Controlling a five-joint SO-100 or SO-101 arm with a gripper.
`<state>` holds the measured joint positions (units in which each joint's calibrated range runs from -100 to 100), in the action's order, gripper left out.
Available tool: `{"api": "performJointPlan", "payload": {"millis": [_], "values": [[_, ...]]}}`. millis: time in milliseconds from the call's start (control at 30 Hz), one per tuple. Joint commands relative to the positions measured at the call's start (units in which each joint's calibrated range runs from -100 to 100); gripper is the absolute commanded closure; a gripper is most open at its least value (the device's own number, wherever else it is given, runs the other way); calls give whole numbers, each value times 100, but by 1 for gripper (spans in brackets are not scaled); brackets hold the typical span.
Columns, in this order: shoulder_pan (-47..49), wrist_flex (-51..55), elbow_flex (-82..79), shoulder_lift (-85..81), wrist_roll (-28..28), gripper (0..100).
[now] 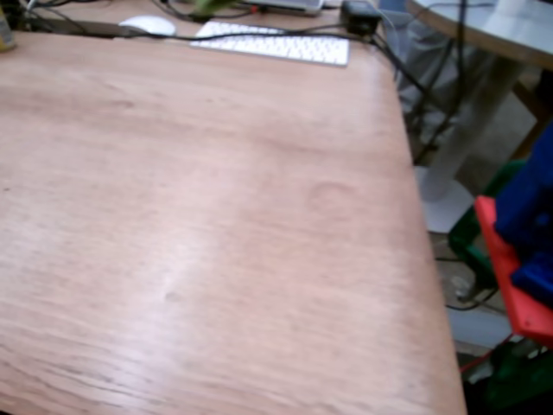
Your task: Clean the table
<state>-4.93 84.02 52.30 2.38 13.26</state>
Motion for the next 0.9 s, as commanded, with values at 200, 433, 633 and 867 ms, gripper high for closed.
{"api": "performJointPlan", "payload": {"millis": [200, 433, 633, 867], "values": [[3640, 1081, 221, 1263, -1592, 99], [3623, 991, 259, 3090, -1602, 99], [3607, 523, 268, 4308, -1602, 99], [3505, 129, 277, 4771, -1543, 99]]}}
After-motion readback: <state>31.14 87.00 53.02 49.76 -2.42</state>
